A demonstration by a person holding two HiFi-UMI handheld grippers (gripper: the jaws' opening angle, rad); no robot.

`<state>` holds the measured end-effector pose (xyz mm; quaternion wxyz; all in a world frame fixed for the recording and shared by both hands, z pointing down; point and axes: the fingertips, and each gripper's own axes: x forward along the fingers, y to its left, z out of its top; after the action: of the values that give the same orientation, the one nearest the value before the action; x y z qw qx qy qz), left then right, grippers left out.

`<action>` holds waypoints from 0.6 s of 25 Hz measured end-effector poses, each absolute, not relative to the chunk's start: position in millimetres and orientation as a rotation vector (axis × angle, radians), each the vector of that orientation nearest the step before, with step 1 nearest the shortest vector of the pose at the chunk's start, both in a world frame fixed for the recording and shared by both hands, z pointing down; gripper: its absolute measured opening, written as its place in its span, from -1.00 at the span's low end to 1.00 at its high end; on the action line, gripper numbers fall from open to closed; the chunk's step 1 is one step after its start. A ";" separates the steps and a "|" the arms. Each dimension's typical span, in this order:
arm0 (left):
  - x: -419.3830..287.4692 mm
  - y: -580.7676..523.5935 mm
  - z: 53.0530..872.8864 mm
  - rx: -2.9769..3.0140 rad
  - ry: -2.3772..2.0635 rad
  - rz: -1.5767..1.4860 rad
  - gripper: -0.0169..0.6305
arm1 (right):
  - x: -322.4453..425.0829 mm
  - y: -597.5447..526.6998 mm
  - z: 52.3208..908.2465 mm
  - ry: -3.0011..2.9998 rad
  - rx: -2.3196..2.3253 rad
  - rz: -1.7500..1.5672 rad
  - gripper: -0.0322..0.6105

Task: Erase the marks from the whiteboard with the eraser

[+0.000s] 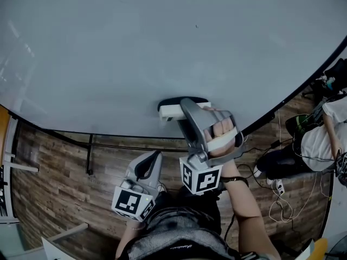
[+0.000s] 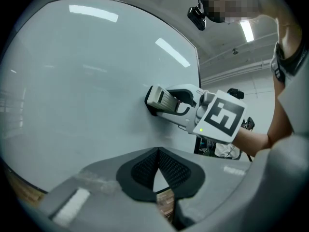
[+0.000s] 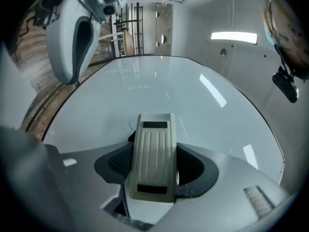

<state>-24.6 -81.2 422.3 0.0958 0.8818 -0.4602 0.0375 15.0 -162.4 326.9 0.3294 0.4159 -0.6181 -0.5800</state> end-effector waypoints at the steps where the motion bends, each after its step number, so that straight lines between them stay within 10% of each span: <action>1: -25.3 -81.3 422.6 2.610 -1.365 0.108 -0.95 | 15.2 -162.5 333.5 -1.620 1.079 -1.509 -0.09; 15: -26.2 -80.3 420.8 2.606 -1.393 0.106 -0.95 | 19.7 -155.7 377.9 -1.774 1.061 -1.359 -0.08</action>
<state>-26.2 -80.3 420.8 0.0920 0.8776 -0.4692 0.0359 19.7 -155.7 377.9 0.3277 0.4050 -0.6775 -0.5192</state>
